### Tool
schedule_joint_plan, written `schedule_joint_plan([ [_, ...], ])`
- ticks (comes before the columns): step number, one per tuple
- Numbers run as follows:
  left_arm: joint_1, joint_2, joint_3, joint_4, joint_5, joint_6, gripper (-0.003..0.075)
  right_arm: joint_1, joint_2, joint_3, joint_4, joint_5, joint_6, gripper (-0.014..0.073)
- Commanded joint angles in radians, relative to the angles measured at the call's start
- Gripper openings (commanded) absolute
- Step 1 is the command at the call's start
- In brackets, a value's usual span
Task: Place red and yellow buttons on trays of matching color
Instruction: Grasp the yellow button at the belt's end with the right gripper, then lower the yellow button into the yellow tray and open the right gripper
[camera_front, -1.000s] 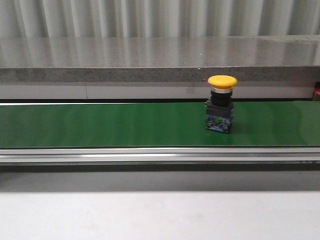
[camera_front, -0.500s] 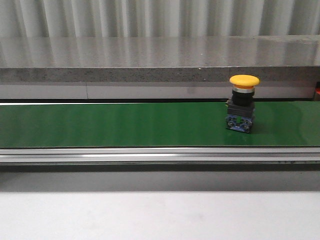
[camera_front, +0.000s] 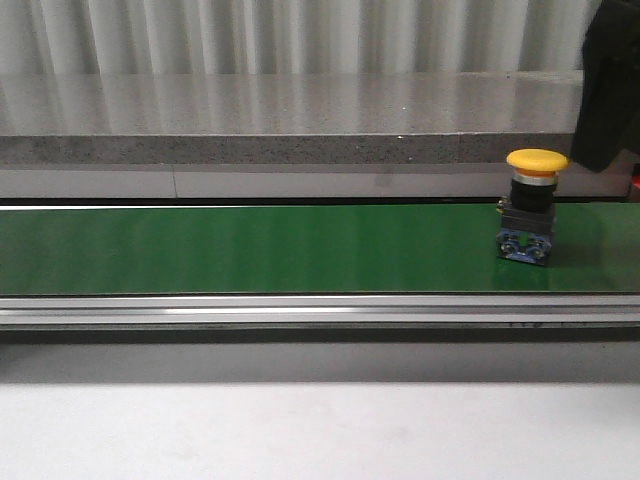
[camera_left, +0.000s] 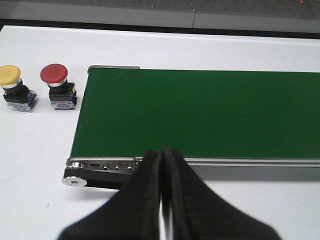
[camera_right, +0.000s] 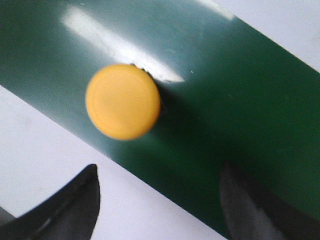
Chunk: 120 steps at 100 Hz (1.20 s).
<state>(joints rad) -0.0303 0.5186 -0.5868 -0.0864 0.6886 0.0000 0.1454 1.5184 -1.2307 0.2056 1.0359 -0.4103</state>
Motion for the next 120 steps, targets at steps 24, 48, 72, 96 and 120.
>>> schedule_joint_plan([
  [24, -0.007, 0.004, -0.027, -0.015, -0.07, 0.0, -0.002, 0.028, 0.039, -0.022, 0.021, -0.149, -0.015, 0.0468],
  [48, -0.007, 0.004, -0.027, -0.015, -0.07, 0.0, -0.002, 0.027, 0.056, -0.022, 0.021, -0.144, 0.007, 0.0139],
  [72, -0.007, 0.004, -0.027, -0.015, -0.07, 0.0, -0.002, 0.018, 0.012, -0.022, 0.012, -0.108, 0.101, 0.0092],
  [96, -0.007, 0.004, -0.027, -0.015, -0.071, 0.0, -0.002, -0.073, -0.137, -0.022, -0.083, -0.081, 0.269, 0.0092],
  [120, -0.007, 0.004, -0.027, -0.015, -0.071, 0.0, -0.002, -0.337, -0.284, 0.07, -0.086, -0.062, 0.32, 0.0092],
])
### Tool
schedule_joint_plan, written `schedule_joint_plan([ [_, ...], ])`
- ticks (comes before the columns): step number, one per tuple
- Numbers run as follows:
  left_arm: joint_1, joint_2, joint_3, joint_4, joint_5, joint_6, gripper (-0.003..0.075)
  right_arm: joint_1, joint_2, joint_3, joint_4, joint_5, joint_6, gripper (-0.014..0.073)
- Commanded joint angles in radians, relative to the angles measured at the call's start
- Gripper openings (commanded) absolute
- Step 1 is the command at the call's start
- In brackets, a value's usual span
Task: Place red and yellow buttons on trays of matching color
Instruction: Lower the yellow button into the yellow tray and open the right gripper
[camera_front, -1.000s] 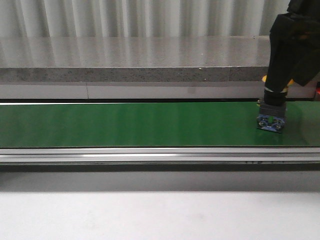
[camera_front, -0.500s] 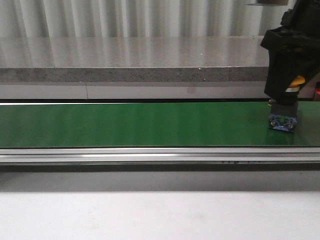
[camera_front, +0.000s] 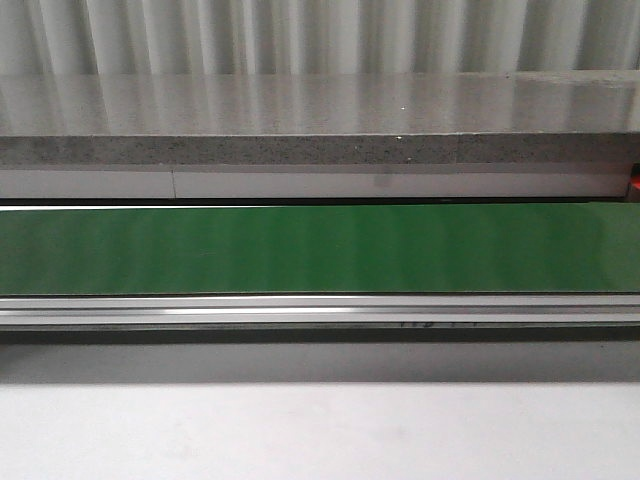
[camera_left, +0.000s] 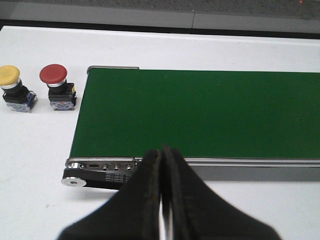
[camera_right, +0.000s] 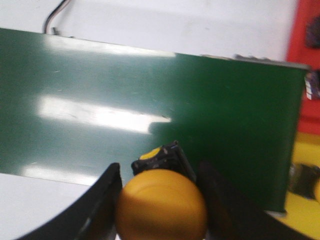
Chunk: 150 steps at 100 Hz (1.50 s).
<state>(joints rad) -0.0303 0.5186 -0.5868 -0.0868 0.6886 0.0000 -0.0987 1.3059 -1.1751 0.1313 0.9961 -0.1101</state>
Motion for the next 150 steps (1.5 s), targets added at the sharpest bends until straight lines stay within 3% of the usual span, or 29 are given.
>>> schedule_joint_plan([
  [1, -0.007, 0.004, -0.027, -0.015, -0.071, 0.0, -0.002, -0.112, -0.079, 0.019, -0.011, -0.023, 0.019, 0.0092],
  [22, -0.007, 0.004, -0.027, -0.015, -0.071, 0.0, -0.002, -0.378, -0.172, 0.199, -0.011, -0.151, 0.11, 0.0091],
  [36, -0.007, 0.004, -0.027, -0.015, -0.071, 0.0, -0.002, -0.47, -0.178, 0.328, -0.011, -0.291, 0.152, 0.0091],
  [63, -0.007, 0.004, -0.027, -0.015, -0.071, 0.0, -0.002, -0.504, -0.149, 0.476, -0.012, -0.502, 0.175, 0.0091],
  [112, -0.007, 0.004, -0.027, -0.015, -0.071, 0.0, -0.002, -0.552, 0.051, 0.477, -0.012, -0.55, 0.176, 0.0106],
  [123, -0.007, 0.004, -0.027, -0.015, -0.071, 0.0, -0.002, -0.552, 0.064, 0.476, -0.012, -0.55, 0.176, 0.0191],
  [138, -0.007, 0.004, -0.027, -0.015, -0.071, 0.0, -0.002, -0.552, 0.06, 0.466, -0.007, -0.549, 0.179, 0.0423],
  [150, -0.007, 0.004, -0.027, -0.015, -0.071, 0.0, -0.002, -0.552, 0.035, 0.441, -0.002, -0.513, 0.183, 0.0546],
])
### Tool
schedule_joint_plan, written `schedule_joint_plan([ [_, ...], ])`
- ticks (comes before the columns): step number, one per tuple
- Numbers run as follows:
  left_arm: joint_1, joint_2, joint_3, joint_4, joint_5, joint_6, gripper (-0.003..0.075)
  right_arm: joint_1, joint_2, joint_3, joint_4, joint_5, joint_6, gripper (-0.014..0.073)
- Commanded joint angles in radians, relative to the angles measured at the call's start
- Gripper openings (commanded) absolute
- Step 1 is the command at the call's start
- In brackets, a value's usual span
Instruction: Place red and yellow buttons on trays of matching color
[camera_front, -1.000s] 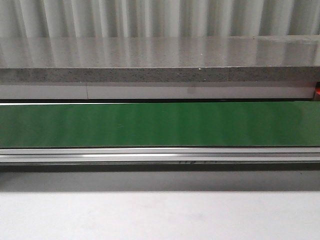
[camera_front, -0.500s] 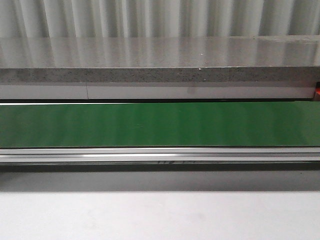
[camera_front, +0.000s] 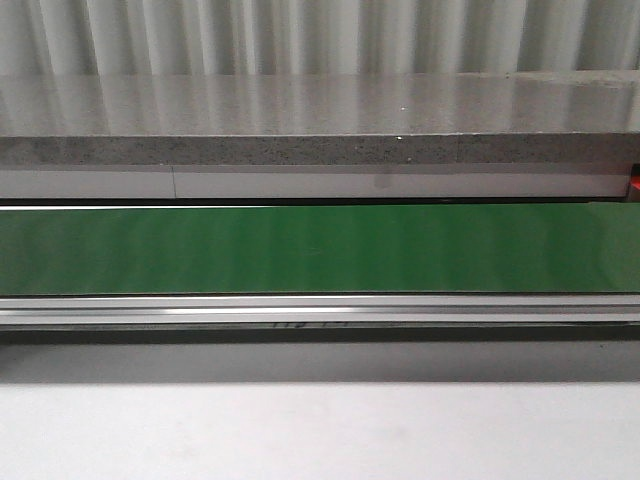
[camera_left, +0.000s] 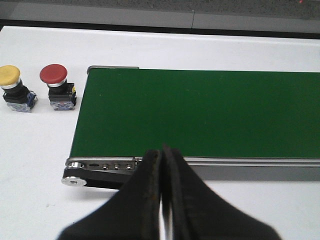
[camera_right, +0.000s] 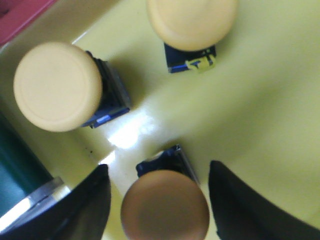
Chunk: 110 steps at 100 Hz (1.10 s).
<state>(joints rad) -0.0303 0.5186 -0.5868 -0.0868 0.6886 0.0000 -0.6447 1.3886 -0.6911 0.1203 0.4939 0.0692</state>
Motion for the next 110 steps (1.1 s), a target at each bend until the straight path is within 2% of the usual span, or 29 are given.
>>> schedule_joint_plan([
  [1, -0.007, 0.004, -0.027, -0.015, -0.071, 0.0, -0.002, -0.006, -0.05, -0.046, 0.009, -0.009, 0.004, 0.0549],
  [16, -0.007, 0.004, -0.027, -0.015, -0.071, 0.0, -0.002, 0.006, -0.128, -0.06, 0.04, -0.001, 0.004, 0.0556],
  [28, -0.007, 0.004, -0.027, -0.015, -0.071, 0.0, -0.002, 0.062, -0.219, -0.06, 0.076, -0.017, 0.003, 0.0556],
  [61, -0.007, 0.004, -0.027, -0.015, -0.071, 0.0, -0.002, 0.382, -0.466, -0.06, 0.076, -0.032, -0.11, 0.055],
  [78, -0.007, 0.004, -0.027, -0.015, -0.071, 0.0, -0.002, 0.501, -0.555, -0.06, 0.076, -0.009, -0.194, 0.0536],
  [88, -0.007, 0.004, -0.027, -0.015, -0.071, 0.0, -0.002, 0.529, -0.583, -0.059, 0.076, 0.016, -0.215, 0.0473],
  [95, -0.007, 0.004, -0.027, -0.015, -0.071, 0.0, -0.002, 0.533, -0.598, -0.056, 0.076, 0.032, -0.215, 0.0393],
  [110, -0.007, 0.004, -0.027, -0.015, -0.071, 0.0, -0.002, 0.534, -0.608, -0.054, 0.076, 0.044, -0.215, 0.0157],
])
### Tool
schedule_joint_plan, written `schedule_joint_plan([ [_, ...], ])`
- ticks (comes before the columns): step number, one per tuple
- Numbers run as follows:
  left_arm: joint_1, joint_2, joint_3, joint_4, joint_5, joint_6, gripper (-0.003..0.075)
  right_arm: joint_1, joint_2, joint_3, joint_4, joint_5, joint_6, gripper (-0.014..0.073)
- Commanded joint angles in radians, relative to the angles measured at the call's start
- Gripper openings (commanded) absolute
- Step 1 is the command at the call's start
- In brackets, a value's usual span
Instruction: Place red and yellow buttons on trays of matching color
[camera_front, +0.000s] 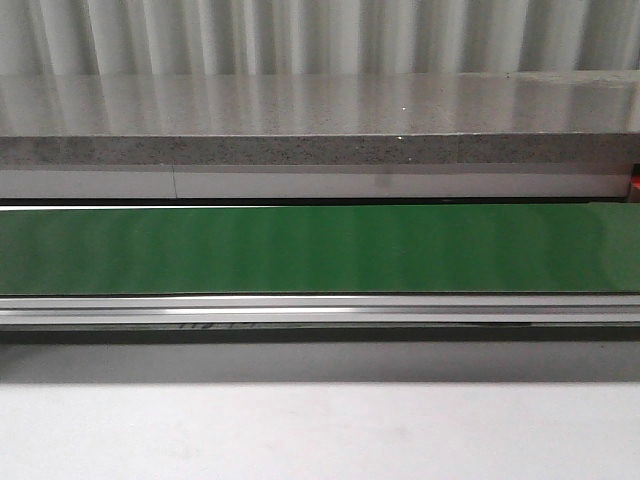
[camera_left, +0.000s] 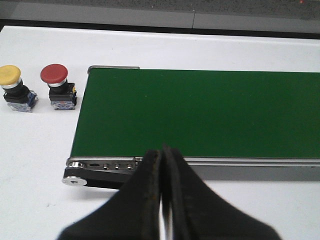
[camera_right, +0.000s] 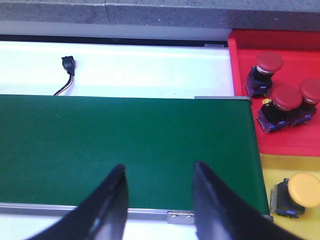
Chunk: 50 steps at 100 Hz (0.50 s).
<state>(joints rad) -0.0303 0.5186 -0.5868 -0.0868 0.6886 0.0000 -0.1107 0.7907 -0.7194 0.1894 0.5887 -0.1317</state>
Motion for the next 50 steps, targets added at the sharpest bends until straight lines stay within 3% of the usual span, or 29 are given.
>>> schedule_joint_plan([
  [1, -0.007, 0.004, -0.027, -0.015, -0.071, 0.0, -0.002, 0.0, -0.01, -0.026, 0.007, -0.051, -0.014, 0.0146],
  [17, -0.007, 0.004, -0.027, -0.015, -0.071, 0.0, -0.002, 0.0, -0.01, -0.026, 0.007, -0.051, -0.014, -0.0073],
  [50, -0.007, 0.004, -0.027, -0.015, -0.071, 0.0, -0.002, 0.0, -0.01, -0.026, 0.007, -0.05, -0.014, -0.0067],
])
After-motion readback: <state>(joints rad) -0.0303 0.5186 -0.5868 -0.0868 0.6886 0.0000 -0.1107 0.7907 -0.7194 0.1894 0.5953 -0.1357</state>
